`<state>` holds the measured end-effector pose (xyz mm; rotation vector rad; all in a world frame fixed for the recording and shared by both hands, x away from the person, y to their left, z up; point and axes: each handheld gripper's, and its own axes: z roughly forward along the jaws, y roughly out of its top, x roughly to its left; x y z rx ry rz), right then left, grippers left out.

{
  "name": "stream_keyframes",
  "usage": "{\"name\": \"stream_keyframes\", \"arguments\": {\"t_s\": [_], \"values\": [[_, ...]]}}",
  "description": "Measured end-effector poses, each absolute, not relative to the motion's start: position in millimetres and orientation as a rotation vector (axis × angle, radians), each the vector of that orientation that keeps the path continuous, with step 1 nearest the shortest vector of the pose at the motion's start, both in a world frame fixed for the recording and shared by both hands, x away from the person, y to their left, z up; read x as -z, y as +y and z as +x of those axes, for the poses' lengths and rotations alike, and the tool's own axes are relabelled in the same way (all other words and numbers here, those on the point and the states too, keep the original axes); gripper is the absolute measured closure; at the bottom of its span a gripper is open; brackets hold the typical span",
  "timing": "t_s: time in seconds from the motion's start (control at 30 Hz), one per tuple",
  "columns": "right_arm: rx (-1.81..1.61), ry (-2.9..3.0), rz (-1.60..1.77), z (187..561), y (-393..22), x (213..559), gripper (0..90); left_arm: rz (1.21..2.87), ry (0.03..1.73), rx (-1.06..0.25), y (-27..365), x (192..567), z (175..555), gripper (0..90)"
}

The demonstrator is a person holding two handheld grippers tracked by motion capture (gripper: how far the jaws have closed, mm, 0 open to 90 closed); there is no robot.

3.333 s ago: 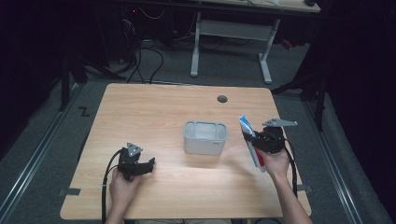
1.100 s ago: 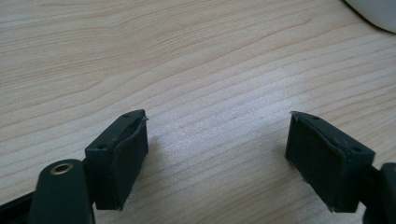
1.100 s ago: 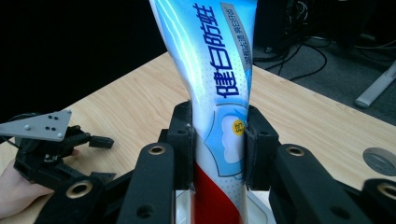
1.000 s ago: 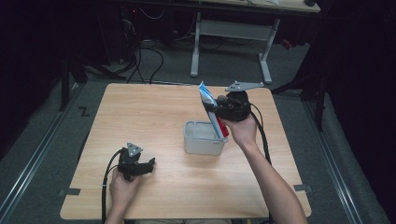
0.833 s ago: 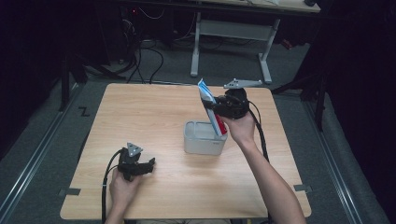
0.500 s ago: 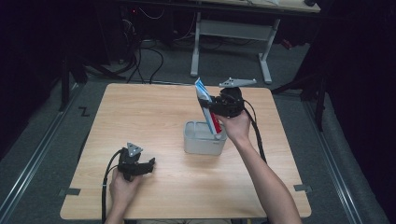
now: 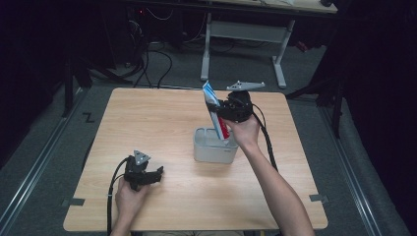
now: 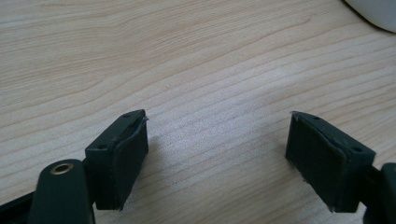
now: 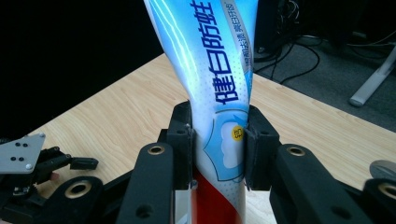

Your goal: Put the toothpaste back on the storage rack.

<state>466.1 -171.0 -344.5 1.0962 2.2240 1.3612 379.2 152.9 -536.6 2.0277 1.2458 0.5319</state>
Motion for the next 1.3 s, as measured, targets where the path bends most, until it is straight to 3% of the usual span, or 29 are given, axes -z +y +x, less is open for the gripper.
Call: {"name": "stream_keyframes", "arguments": {"t_s": [1.3], "values": [[-1.269, 2.294, 1.093, 464, -166, 371, 68.6, 2.034, 1.242, -0.530, 153, 536, 379, 21.1]]}}
